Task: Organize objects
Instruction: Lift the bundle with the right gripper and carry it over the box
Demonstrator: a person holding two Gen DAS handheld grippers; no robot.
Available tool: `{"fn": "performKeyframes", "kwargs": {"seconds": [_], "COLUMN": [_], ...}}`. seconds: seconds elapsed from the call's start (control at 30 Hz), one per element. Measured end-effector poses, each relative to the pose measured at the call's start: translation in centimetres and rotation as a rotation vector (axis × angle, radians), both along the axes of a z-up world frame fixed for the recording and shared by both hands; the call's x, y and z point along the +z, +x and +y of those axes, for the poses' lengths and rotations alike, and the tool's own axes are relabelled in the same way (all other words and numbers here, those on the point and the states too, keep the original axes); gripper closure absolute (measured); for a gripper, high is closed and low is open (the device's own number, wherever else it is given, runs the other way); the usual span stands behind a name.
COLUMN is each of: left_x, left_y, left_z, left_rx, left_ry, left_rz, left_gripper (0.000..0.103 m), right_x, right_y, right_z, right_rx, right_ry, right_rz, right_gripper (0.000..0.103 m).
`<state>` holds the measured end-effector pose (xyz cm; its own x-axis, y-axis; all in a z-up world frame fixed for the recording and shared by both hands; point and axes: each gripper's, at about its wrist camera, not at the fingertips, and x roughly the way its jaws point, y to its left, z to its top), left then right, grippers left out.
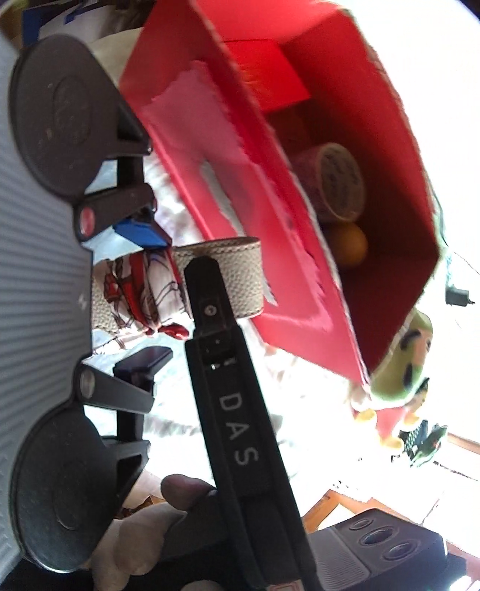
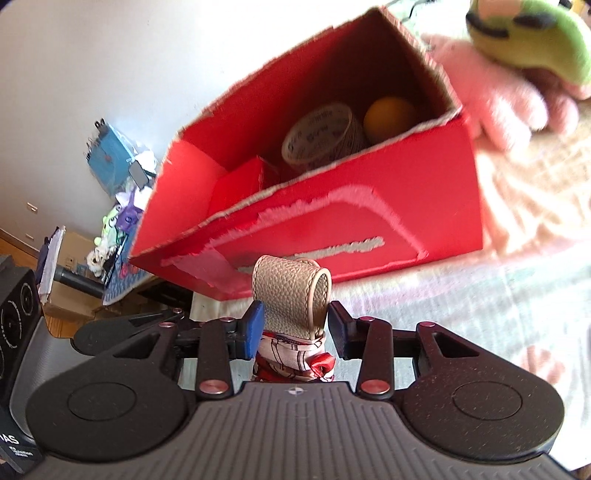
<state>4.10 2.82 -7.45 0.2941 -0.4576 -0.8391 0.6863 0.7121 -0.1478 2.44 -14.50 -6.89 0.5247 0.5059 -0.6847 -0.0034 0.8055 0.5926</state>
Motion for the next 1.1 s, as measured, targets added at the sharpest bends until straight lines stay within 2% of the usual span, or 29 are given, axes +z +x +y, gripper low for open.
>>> {"fn": "performKeyframes", "kwargs": {"seconds": [0.33,0.47,0.67,1.1], "left_x": [4.1,6.1,9.0,13.6], "left_y": [-1.4,-1.4,-1.1,2.2], "left_z": [-1.2,-1.2,-0.6,0.8], "left_rx": [-0.063,-0.058,-0.033,0.113], "left_ry": [-0.065,-0.098,-0.158,-0.184], "left_rz": [-0.128,-0.181,-0.236,-0.402], "left_gripper": [0.046,0.046,0.046,0.046], "right_x": [2.7,4.6,7.4,11.0], "right_y": [-0.9,-1.4,-1.1,3.1], "right_z": [0.8,-1.8,-2.5,-1.1], "right_rx": [-0.059,-0.081,-0.08,-0.007], "right_ry": [-0.02,-0.005,0.009,0.052], "right_rz": [-0.151,-0.218,-0.331,-0.533], "right_gripper": [0.062,0.063,0.065,0.066]}}
